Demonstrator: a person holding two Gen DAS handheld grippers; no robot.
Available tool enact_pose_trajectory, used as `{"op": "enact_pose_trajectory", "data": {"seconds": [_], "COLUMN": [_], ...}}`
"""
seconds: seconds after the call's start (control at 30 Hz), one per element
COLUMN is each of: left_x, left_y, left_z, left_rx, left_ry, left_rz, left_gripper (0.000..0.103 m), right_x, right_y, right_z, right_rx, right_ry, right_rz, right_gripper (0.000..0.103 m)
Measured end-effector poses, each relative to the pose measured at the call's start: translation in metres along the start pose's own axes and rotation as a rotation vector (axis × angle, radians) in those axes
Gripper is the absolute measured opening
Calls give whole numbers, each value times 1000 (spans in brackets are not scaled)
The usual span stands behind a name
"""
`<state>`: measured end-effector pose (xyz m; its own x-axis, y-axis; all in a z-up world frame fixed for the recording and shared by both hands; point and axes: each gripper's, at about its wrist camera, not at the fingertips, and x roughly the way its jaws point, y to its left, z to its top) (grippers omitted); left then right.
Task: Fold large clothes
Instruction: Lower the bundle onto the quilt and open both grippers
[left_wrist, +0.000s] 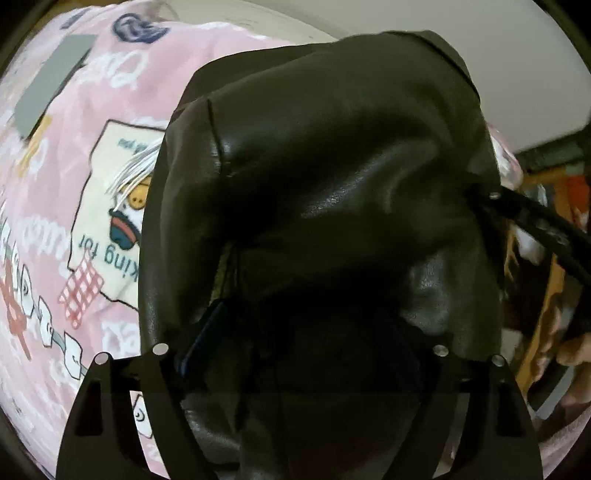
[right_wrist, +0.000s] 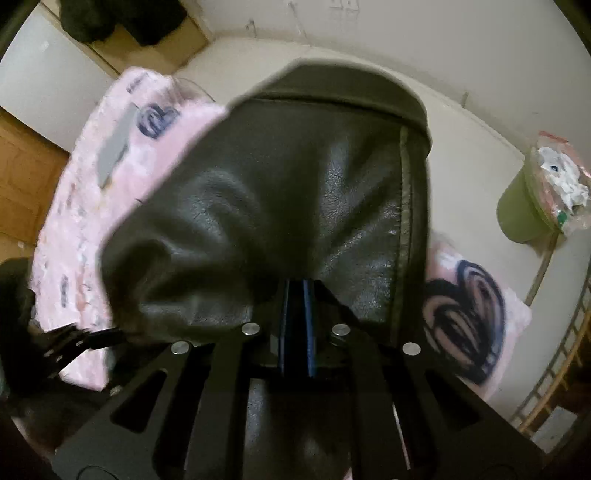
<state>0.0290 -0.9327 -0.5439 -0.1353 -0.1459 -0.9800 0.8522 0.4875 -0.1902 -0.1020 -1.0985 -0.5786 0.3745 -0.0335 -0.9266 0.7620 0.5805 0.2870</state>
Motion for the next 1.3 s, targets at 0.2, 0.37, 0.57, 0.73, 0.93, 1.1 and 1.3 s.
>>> {"op": "enact_pose_trajectory", "data": {"seconds": [0.2,0.37,0.57,0.73,0.93,1.1,1.3], "left_x": [-24,-82,-176,-206,-305,-375,-405], "left_y": [0,-2,-22,-20,-14,-39,-62], "left_z": [-2,-35,-110,-160,-252,-309,-335], "left_rx": [-3,13,105,162,61,227,268], "left_ry": [-40,-107,-163,-116,-258,-460,-518], "left_rz": [11,39,37,201,14,133,252], "left_gripper": [75,78,91,91,92,95,95], "right_x": [-38,-124,-236,-300,-369,-416,-450], "right_y": [2,16,47,76,115,143,164], "right_z": [-7,-55,-133,-192,-254,-285,-320], "right_rx": [47,30,72,133,146,71,-1], "right_ry": [-90,-233,-372,-403,-408,-473,-522], "right_rz": [45,61,32,-69,-101,-77,-136], "right_gripper": [6,6,9,10,10,82,83]}}
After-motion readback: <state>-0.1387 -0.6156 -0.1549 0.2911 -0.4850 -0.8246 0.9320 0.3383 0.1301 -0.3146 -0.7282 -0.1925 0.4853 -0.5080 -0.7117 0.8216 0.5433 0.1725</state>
